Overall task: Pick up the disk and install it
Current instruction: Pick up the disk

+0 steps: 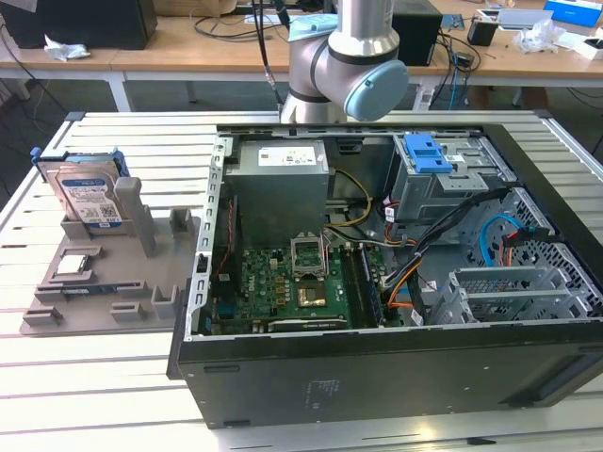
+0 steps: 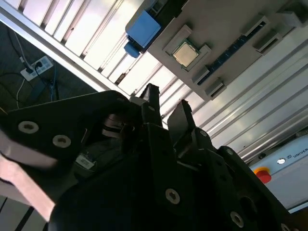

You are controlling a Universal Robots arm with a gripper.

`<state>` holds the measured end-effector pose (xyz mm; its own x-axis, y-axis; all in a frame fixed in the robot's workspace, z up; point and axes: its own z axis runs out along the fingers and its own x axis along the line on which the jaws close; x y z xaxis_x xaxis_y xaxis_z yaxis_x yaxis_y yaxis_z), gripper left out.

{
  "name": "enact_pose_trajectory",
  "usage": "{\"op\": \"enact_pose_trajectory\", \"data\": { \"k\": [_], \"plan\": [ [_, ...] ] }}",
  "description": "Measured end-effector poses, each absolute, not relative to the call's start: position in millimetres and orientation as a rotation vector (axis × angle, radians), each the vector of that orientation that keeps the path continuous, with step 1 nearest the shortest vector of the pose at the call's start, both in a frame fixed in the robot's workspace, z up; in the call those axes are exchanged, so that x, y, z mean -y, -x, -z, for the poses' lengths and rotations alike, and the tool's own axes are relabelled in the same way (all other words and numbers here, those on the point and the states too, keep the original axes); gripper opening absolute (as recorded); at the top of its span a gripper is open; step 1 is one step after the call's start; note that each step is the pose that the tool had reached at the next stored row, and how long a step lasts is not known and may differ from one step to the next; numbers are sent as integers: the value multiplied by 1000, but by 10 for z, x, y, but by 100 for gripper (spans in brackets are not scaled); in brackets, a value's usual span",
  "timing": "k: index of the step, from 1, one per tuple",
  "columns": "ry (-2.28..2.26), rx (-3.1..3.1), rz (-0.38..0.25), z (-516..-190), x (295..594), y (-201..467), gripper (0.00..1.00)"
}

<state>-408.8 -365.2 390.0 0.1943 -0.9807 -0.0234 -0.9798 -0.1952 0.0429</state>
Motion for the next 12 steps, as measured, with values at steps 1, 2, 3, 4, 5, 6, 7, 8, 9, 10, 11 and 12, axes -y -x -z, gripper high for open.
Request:
{"op": "enact_pose_trajectory", "data": {
  "k": [1, 2, 3, 4, 5, 6, 7, 8, 9, 10, 11, 12],
  "plan": [
    [-2413, 1981, 71, -3900, 3652, 4088, 42],
    [-2413, 1981, 71, -3901, 3652, 4088, 42],
    [-2413, 1981, 71, -3901, 3652, 4088, 48],
    [-2413, 1981, 71, -3901, 3652, 4088, 48],
    [-2410, 1985, 71, -3901, 3652, 4088, 48],
    [-2386, 2015, 71, -3900, 3652, 4088, 48],
    [-2353, 2054, 71, -3901, 3652, 4088, 48],
    [-2336, 2074, 71, -3900, 3652, 4088, 48],
    [-2319, 2093, 71, -3900, 3652, 4088, 48],
    [-2304, 2110, 71, -3901, 3652, 4088, 48],
    [-2286, 2130, 72, -3900, 3652, 4088, 48],
    [-2256, 2163, 72, -3900, 3652, 4088, 48]
  ]
}}
